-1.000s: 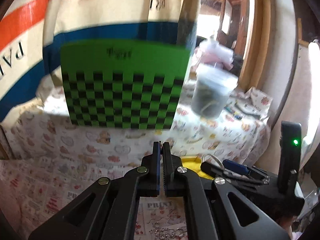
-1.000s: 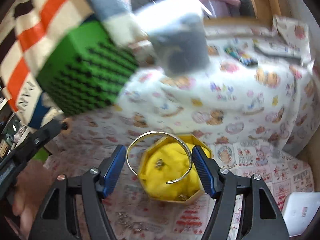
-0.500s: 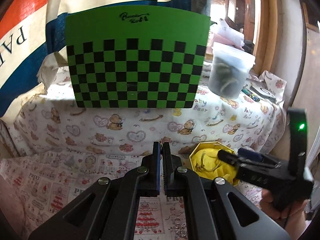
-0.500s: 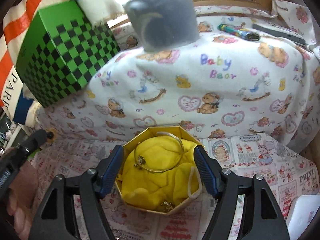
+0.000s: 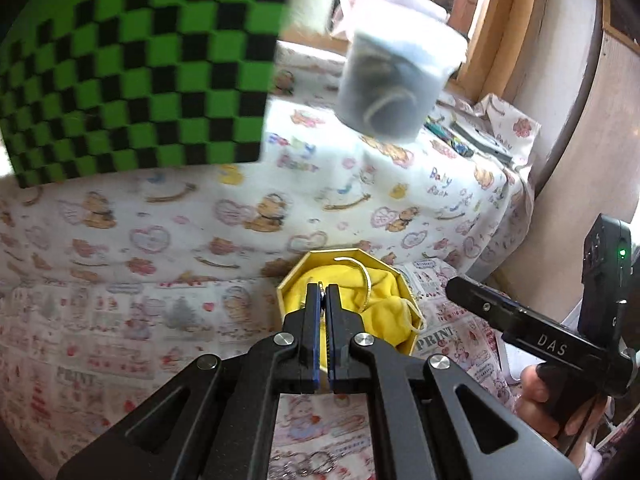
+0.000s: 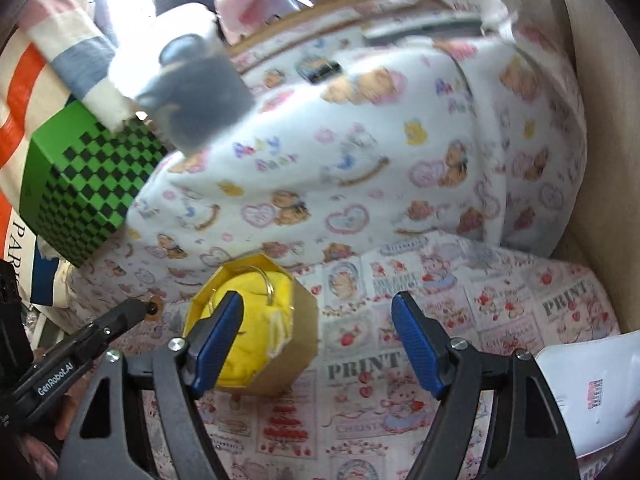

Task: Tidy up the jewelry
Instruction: 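Lower the red heart into the yellow box and open the left tool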

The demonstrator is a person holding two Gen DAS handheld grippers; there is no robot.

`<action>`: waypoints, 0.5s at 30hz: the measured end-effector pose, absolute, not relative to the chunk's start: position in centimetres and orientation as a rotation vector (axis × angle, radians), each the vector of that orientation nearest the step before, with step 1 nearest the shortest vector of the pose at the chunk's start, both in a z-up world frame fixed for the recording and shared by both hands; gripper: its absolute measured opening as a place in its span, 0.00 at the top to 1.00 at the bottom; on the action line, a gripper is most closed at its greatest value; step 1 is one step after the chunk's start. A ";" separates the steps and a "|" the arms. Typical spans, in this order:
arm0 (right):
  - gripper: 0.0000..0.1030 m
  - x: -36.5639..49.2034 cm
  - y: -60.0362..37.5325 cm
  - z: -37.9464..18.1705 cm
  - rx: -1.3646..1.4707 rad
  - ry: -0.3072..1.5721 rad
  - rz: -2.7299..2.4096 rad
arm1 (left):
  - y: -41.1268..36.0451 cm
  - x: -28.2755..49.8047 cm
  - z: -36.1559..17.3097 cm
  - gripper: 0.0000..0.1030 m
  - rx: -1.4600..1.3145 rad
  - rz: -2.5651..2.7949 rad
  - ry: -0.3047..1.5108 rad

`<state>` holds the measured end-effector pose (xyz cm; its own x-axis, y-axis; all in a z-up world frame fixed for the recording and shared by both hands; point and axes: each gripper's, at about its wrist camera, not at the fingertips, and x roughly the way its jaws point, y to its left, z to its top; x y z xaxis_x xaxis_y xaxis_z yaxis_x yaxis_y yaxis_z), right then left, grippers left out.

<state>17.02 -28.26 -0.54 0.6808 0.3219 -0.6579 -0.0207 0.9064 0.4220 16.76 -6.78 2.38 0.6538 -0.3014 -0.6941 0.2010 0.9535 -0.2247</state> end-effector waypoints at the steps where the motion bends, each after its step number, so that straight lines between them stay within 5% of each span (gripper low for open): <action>1: 0.27 17.1 -28.4 -0.8 0.407 0.812 0.197 | -7.1 16.8 2.2 0.99 -0.127 -0.293 0.814; 15: 0.27 16.3 -27.0 -0.2 0.356 0.795 0.223 | -6.3 15.5 3.6 0.97 -0.086 -0.273 0.751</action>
